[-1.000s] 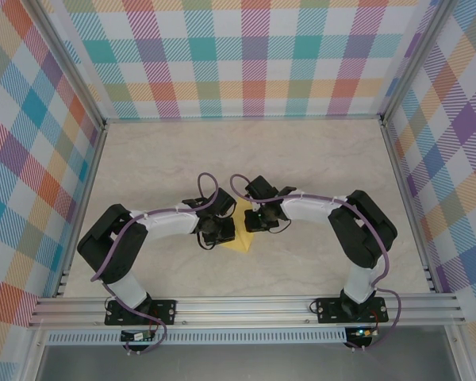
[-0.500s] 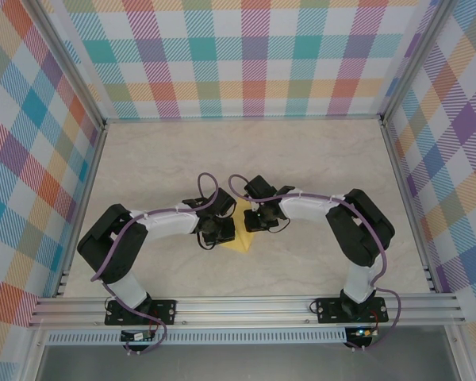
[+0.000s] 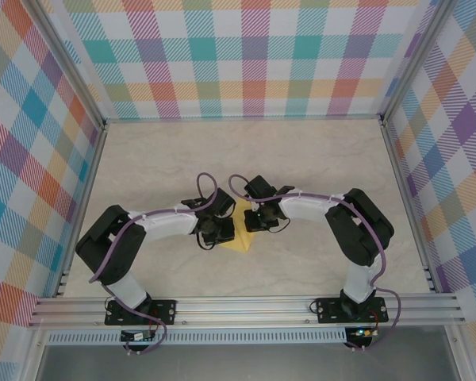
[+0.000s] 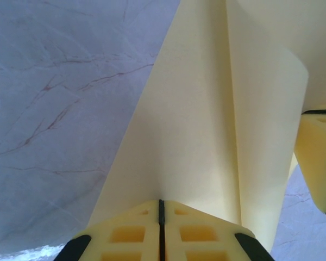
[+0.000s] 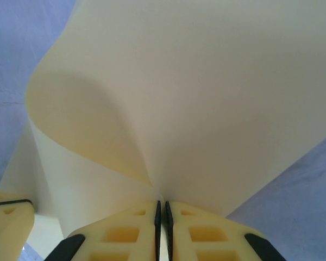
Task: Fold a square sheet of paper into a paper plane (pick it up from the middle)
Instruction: Fold the triangle a second time at the center of the table.
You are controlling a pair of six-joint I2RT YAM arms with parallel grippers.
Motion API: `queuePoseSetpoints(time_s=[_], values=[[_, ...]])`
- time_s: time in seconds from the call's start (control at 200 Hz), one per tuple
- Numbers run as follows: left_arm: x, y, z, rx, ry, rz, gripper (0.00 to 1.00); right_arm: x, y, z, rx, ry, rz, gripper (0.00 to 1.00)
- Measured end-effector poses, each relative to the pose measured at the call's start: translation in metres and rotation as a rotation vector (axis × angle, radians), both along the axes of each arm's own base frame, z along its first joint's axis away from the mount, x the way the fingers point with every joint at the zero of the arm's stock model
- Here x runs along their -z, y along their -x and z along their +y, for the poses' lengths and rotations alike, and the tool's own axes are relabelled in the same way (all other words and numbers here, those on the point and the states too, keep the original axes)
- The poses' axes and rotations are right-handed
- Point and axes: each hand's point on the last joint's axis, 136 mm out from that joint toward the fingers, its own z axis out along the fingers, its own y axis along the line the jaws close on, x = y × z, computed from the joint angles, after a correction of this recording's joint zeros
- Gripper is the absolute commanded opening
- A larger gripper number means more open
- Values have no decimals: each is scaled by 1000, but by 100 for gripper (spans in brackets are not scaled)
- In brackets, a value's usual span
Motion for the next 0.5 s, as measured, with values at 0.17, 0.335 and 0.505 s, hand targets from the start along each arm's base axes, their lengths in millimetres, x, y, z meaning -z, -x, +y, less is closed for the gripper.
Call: queuePoseSetpoints(time_s=[0.17,0.335,0.505], values=[[-30,-8,-3,-54,150,-82,0,0,0,0,0,0,0,14],[-45,-31,-1,-171,344,-118,0,0,0,0,0,0,0,14],[-42,-45,-14,-219,479,-98,0,0,0,0,0,0,0,14]])
